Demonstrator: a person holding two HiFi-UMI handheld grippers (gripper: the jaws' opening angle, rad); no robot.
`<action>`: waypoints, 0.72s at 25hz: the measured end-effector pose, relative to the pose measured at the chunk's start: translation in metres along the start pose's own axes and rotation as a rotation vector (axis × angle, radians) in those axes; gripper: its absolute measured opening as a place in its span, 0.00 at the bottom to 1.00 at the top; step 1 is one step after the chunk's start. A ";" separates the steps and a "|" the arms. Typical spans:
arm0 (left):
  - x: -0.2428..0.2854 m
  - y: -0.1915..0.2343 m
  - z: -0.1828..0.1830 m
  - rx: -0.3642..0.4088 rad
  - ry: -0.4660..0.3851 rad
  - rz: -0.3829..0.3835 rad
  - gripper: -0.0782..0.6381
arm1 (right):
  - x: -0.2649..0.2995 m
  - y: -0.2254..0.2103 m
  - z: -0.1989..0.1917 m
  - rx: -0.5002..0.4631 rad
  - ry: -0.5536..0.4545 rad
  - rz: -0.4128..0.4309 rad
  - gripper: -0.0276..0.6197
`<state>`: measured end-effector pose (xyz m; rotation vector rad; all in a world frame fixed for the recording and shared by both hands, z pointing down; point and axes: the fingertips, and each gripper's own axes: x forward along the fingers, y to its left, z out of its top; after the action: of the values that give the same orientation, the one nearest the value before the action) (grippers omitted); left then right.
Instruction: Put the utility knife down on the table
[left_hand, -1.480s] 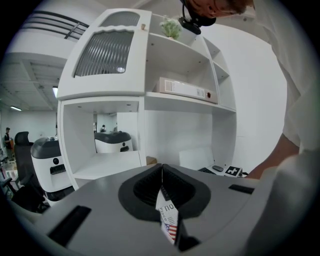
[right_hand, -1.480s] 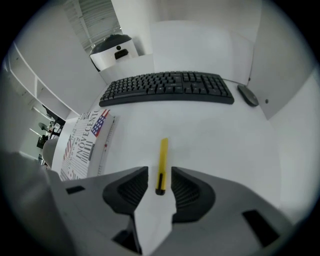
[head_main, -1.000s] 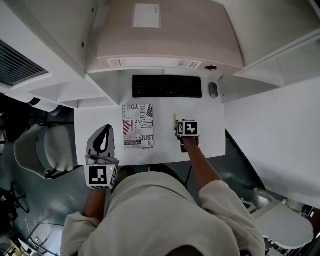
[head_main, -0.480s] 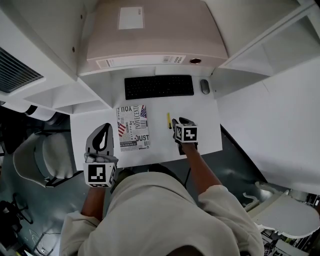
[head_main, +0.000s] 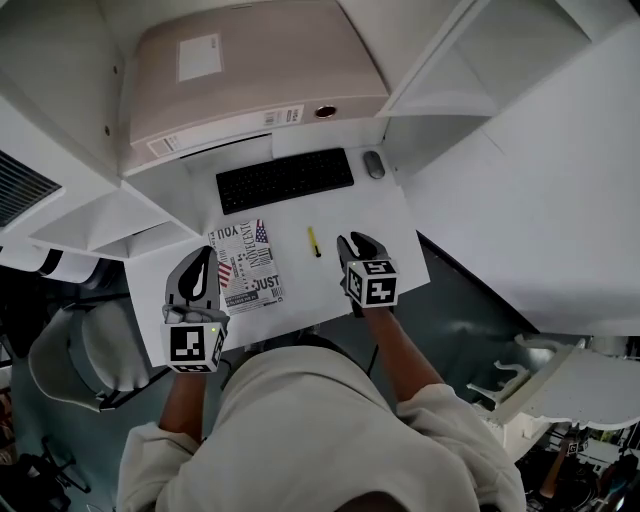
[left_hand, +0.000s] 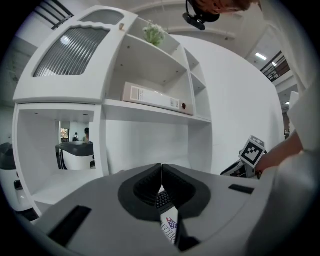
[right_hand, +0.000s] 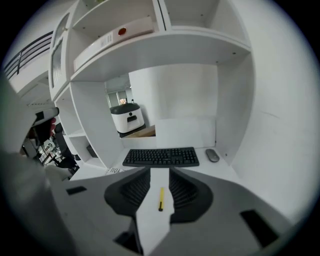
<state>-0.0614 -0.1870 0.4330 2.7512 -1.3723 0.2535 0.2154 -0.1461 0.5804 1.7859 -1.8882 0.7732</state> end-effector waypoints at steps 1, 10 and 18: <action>0.002 -0.003 0.002 0.002 -0.003 -0.011 0.11 | -0.008 -0.001 0.003 0.003 -0.022 -0.007 0.23; 0.017 -0.027 0.010 0.016 -0.011 -0.102 0.11 | -0.087 -0.014 0.024 -0.003 -0.215 -0.109 0.19; 0.024 -0.050 0.012 0.036 -0.015 -0.168 0.11 | -0.146 -0.027 0.028 0.003 -0.339 -0.219 0.14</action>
<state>-0.0060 -0.1771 0.4259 2.8818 -1.1418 0.2504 0.2563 -0.0544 0.4669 2.1906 -1.8430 0.4152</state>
